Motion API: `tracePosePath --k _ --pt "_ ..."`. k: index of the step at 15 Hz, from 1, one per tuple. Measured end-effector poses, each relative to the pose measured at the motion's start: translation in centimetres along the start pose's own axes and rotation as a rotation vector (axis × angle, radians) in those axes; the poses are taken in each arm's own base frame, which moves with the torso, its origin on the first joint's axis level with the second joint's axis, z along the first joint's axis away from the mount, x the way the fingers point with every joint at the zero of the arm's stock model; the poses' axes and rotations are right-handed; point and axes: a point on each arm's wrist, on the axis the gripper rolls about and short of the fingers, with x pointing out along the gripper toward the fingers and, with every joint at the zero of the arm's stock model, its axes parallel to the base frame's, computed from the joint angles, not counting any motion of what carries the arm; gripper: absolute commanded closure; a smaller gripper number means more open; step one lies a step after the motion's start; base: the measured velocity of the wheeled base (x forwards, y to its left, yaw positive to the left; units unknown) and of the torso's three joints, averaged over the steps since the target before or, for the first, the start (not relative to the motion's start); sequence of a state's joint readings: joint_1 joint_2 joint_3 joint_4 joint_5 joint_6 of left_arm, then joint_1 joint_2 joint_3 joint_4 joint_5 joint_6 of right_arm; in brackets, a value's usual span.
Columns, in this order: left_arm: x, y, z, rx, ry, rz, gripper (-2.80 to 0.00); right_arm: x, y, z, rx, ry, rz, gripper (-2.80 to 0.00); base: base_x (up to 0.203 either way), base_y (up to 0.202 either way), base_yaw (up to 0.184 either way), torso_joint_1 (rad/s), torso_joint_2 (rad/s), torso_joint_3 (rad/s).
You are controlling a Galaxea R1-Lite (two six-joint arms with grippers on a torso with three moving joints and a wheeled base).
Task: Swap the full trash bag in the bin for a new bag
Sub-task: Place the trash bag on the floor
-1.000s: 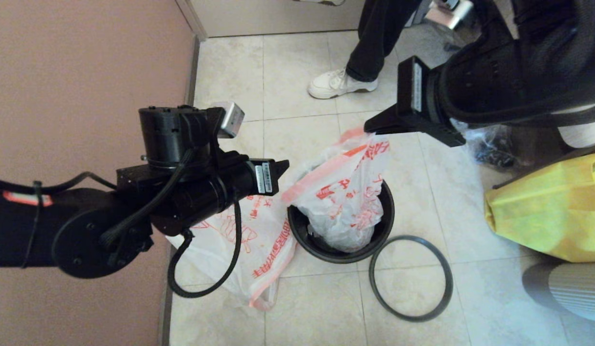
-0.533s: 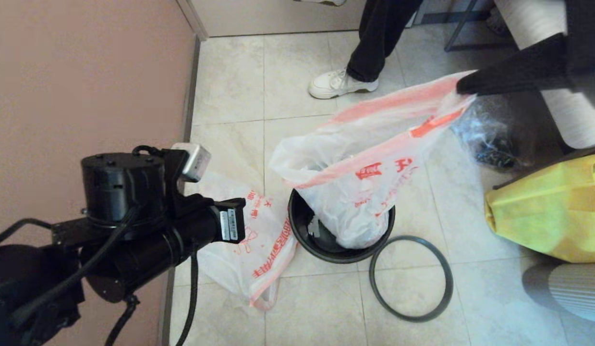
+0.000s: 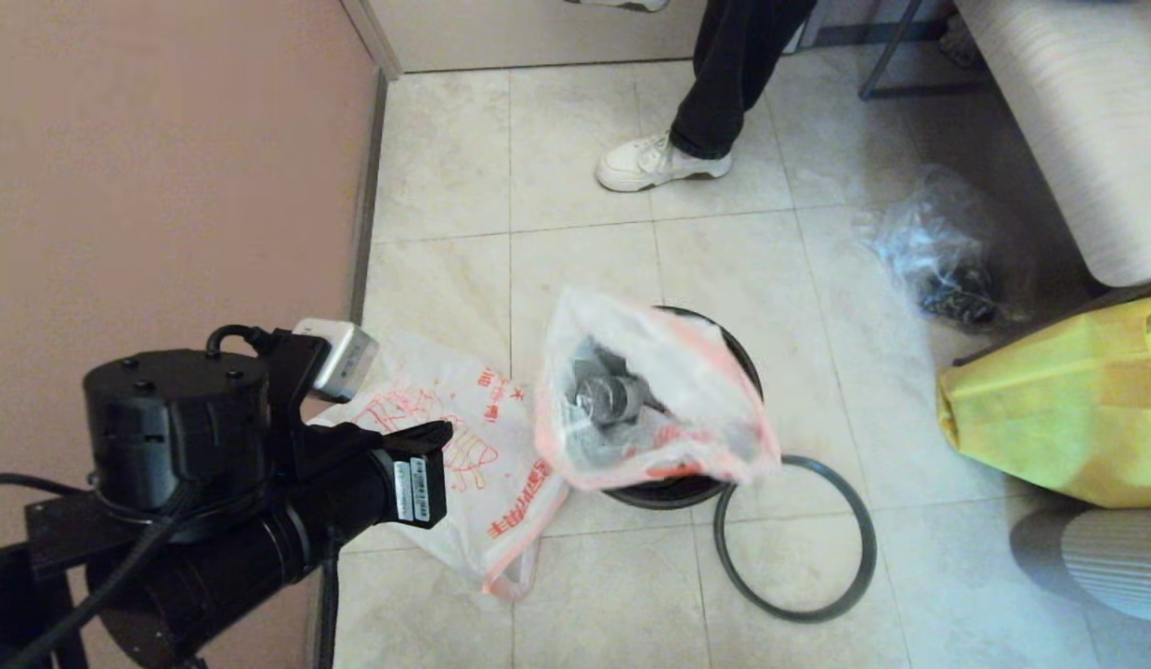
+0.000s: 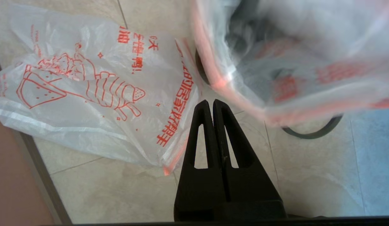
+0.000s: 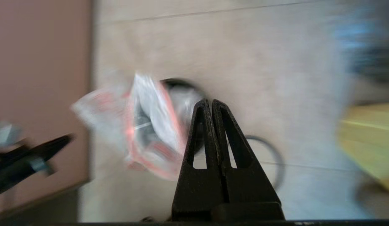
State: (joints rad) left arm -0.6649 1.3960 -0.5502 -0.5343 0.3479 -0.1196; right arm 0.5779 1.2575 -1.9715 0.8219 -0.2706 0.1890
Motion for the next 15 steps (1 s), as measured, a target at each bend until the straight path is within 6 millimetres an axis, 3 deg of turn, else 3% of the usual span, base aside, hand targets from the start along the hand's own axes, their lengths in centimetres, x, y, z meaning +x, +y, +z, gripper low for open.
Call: tracePosePath --k 3,5,8,11,12,15 --pt "0.4 0.0 -0.1 -0.006 -0.010 0.006 0.00 -0.9 -0.7 -0.3 -0.016 -0.003 -0.053 0.00 0.000 0.000 0.000 0.000 0.00 0.000" --pt "0.5 0.0 -0.1 -0.006 -0.014 0.010 0.00 -0.1 -0.7 -1.4 -0.028 0.057 -0.064 0.00 0.000 0.000 0.000 0.000 0.00 0.000" --pt "0.7 -0.1 -0.2 -0.002 -0.007 0.011 0.00 2.9 -0.6 -4.9 -0.029 0.237 -0.094 0.00 0.000 0.000 0.000 0.000 0.00 0.000" --pt "1.1 -0.4 -0.2 0.007 -0.003 0.007 0.00 6.7 0.0 -9.7 0.014 0.452 -0.116 0.00 0.000 0.000 0.000 0.000 0.00 0.000" --pt "1.3 -0.5 -0.2 0.016 -0.007 0.005 0.00 8.1 0.4 -11.2 0.026 0.507 -0.116 -2.80 0.000 0.000 0.000 0.000 0.00 0.000" --pt "2.6 -1.1 0.0 0.057 -0.062 0.020 0.00 12.2 2.1 -15.2 0.079 0.632 -0.115 -2.80 0.000 0.000 0.000 0.000 0.00 0.000"
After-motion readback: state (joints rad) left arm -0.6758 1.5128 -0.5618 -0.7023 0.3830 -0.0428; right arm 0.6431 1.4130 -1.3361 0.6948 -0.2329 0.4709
